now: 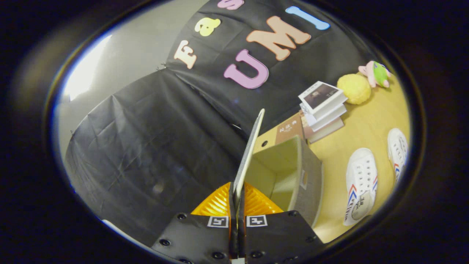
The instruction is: Open the storage box then place both shoes into the box .Put the left shoe in first, then the right shoe, with the right side of both shoes facing outward in a uniform manner.
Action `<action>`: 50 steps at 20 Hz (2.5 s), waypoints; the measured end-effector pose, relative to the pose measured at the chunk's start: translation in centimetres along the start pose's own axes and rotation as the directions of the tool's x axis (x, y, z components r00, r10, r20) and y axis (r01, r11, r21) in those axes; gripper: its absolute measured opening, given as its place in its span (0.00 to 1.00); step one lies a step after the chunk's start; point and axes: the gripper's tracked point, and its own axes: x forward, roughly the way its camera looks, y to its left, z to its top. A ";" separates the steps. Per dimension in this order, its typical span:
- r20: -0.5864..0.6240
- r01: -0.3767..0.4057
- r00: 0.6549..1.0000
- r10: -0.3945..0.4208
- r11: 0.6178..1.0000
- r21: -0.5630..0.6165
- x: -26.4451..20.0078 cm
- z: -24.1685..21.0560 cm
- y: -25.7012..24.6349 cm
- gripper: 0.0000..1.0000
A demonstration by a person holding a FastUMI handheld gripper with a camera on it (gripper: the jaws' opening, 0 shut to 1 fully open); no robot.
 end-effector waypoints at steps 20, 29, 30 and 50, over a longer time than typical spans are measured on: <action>0.013 -0.203 0.978 0.210 0.956 -0.214 5.7 -1.8 11.2 1.00; -0.015 -0.352 0.935 0.353 0.927 -0.127 10.3 -3.9 17.3 0.99; -0.029 -0.391 0.920 0.391 0.910 -0.134 10.5 -4.6 18.8 0.99; 0.085 0.247 0.968 -0.234 0.852 -0.462 -6.5 0.7 -10.4 0.99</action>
